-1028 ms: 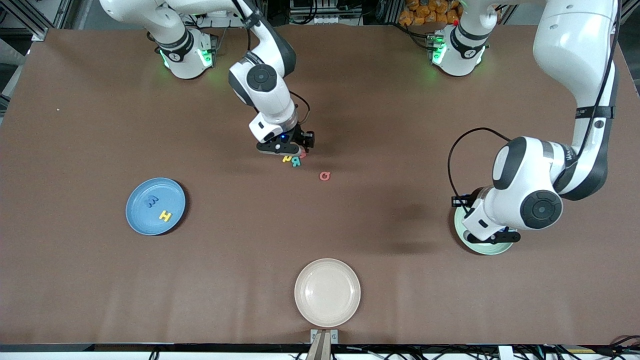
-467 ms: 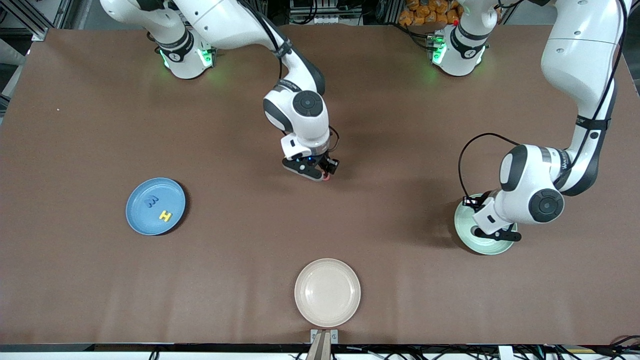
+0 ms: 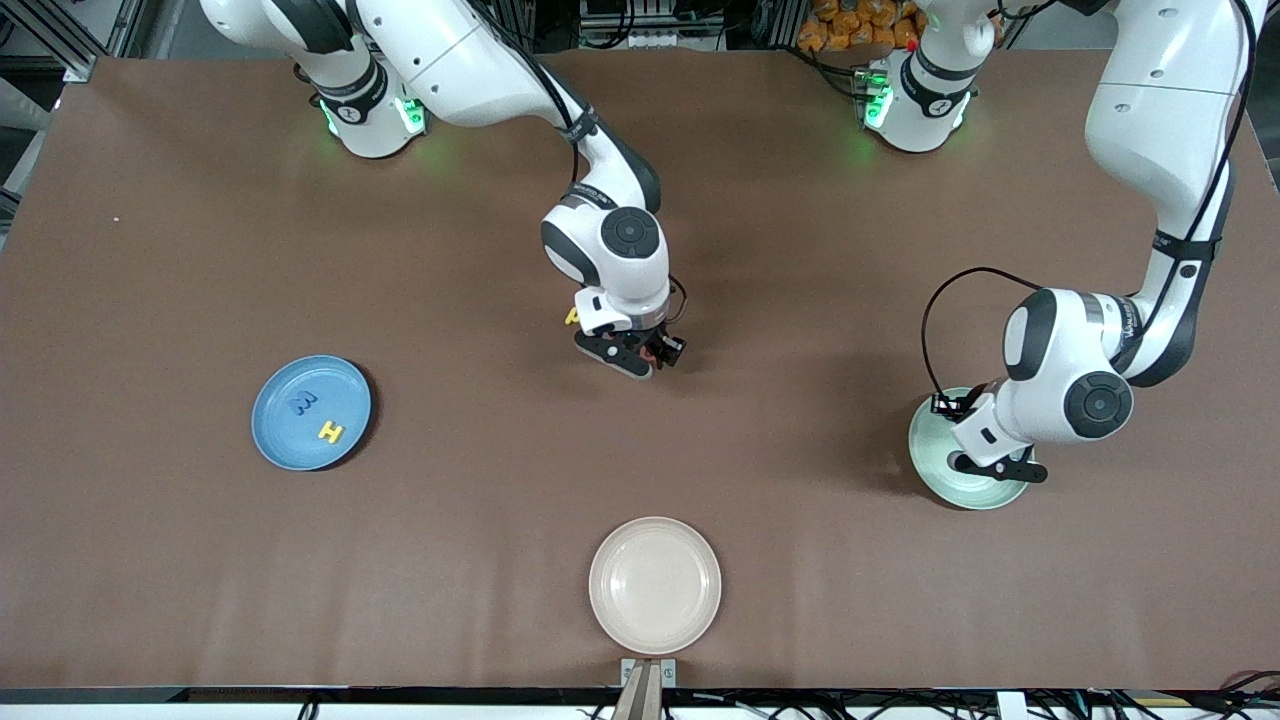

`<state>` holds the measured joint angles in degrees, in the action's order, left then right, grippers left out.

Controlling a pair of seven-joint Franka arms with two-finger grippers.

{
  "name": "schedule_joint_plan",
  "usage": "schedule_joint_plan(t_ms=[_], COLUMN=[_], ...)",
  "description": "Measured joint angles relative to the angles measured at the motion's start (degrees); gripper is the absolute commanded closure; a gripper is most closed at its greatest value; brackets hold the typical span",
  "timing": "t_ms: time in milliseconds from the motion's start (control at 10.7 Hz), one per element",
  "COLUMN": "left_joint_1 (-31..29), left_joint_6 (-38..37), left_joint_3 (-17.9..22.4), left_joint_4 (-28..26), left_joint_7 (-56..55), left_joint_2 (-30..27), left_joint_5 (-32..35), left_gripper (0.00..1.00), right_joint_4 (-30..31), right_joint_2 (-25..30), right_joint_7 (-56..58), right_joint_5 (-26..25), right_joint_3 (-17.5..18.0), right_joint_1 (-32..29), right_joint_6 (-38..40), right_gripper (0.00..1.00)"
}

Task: Sort uppercase to blue plate, lowercase to green plate
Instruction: 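Release the e on the green plate while the right gripper grasps pink Q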

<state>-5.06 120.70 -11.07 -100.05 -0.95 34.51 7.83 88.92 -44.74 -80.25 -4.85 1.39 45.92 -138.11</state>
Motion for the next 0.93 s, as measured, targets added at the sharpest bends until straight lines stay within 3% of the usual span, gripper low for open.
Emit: schedule_joint_plan(t_ms=[280,374,467,935], left_joint_1=[0.0,0.0,0.0,0.2], left_joint_6=[0.2,0.3,0.3,0.1], left_joint_3=[0.0,0.0,0.0,-0.4], left_joint_4=[-0.1,-0.1,-0.1,-0.2], left_joint_7=[0.0,0.0,0.0,0.1], left_joint_2=[0.0,-0.1,-0.2,-2.0], left_joint_5=[0.0,0.0,0.0,0.0], left_gripper=[0.38,0.07,0.16,0.18], right_joint_4=[-0.2,-0.2,-0.2,-0.2], right_joint_2=[-0.6,-0.6,-0.7,-1.2], right_joint_7=[0.0,0.0,0.0,0.0], right_joint_5=[-0.1,-0.1,-0.1,-0.1], right_joint_3=[0.0,0.0,0.0,0.1], right_joint_1=[0.0,0.1,0.1,0.3], right_joint_6=[-0.1,-0.3,-0.7,-1.5], right_gripper=[0.39,0.42,0.43,0.5])
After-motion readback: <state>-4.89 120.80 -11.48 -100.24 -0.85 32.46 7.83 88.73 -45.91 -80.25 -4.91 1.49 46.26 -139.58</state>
